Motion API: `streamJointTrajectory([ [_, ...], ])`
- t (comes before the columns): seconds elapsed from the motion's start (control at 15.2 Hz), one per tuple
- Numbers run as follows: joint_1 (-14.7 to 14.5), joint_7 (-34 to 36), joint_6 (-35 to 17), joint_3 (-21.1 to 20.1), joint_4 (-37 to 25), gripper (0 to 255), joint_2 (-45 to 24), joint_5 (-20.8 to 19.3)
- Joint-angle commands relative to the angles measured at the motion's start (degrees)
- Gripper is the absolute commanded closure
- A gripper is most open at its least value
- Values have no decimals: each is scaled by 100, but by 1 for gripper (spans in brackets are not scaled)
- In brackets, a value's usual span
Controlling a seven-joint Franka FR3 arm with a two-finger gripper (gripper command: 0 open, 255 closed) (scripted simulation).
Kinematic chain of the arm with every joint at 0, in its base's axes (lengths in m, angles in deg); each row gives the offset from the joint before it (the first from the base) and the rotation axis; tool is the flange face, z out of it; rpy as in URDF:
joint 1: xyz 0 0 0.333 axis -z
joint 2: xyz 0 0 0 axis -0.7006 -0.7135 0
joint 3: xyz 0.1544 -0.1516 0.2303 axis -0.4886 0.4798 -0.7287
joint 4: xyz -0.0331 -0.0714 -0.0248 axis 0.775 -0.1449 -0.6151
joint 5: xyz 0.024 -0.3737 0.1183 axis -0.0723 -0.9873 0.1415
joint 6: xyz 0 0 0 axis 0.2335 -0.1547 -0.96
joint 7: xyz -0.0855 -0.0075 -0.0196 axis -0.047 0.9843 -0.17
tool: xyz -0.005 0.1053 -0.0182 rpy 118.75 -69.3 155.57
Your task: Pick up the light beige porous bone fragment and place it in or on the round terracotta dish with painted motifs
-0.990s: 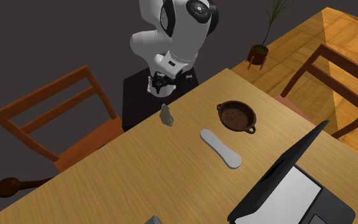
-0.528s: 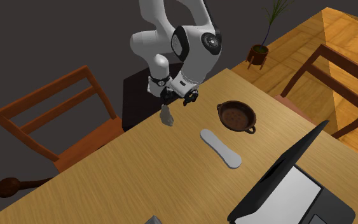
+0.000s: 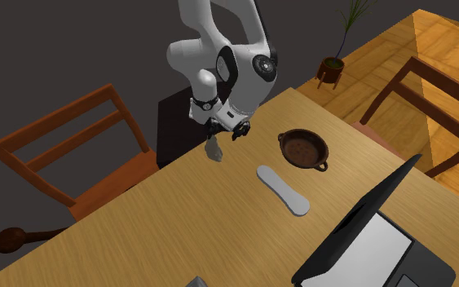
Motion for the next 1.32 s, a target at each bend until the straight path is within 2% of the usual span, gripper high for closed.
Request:
streamJointTrajectory([
  [0.0,5,1,-20,1,8,0,-9,-7],
  [0.33,5,1,-19,1,8,0,-9,-6],
  [0.4,5,1,-19,1,8,255,-9,-6],
  [0.99,1,3,-19,6,8,255,-10,-9],
  [1.25,-45,-117,354,64,-151,255,220,47],
])
